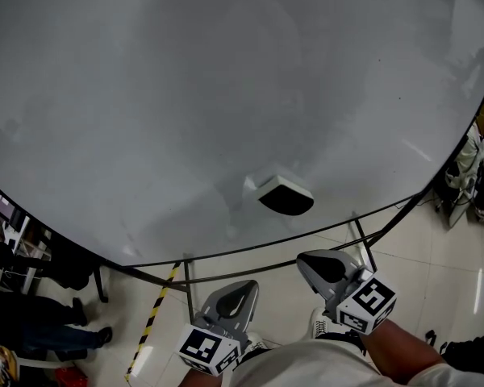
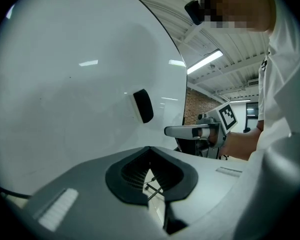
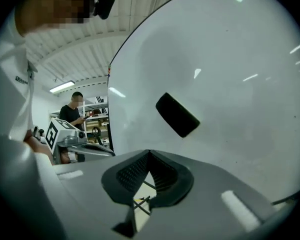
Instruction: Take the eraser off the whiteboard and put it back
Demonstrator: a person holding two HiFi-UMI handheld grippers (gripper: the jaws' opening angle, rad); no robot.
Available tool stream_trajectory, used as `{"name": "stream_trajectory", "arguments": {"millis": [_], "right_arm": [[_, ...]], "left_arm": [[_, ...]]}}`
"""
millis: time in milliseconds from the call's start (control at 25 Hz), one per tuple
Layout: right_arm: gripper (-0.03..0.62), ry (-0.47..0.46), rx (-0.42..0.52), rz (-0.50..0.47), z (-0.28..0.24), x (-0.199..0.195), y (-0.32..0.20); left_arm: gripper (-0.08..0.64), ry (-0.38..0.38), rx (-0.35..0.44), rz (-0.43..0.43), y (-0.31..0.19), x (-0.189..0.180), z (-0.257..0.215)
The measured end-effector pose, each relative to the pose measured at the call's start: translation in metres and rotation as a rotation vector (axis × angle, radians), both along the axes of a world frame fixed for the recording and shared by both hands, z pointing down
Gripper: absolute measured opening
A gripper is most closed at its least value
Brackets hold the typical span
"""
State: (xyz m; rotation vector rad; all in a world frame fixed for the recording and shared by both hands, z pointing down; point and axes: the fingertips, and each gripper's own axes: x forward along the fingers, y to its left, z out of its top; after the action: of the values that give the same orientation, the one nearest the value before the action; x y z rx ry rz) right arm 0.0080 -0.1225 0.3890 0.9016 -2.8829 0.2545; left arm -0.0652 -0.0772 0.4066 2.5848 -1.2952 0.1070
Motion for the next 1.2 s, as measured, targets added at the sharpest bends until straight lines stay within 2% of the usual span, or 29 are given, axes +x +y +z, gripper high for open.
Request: {"name": "stream_trajectory", "arguments": {"millis": [200,440,720,1000,1200], "right_arm": [[0.002,-0.044,-0.066,-0.049,0.006,0.013,0.017],[0.002,0.008,-0.042,-0.072,0.015,0.024,0.033],[0.002,0.031,-0.04,-0.046,0.018,0.031,0.034],[0.002,0.073,0.004,-0.014,0.015,0.019,0.044],[0.002,0.01,-0.049,0.071,0.016,0.01,0.056]], "left_arm": [[0.012,-0.002,-0.004,0.01,-0.001,0.003,0.001],[0.012,-0.01,-0.006,0.008,0.0,0.002,0.003],[0.012,-0.023,-0.004,0.021,-0.002,0.006,0.003],[0.012,-0.026,0.014,0.082,0.003,0.004,-0.004],[0.012,-0.011,0.0,0.136,0.011,-0.007,-0.001]]}}
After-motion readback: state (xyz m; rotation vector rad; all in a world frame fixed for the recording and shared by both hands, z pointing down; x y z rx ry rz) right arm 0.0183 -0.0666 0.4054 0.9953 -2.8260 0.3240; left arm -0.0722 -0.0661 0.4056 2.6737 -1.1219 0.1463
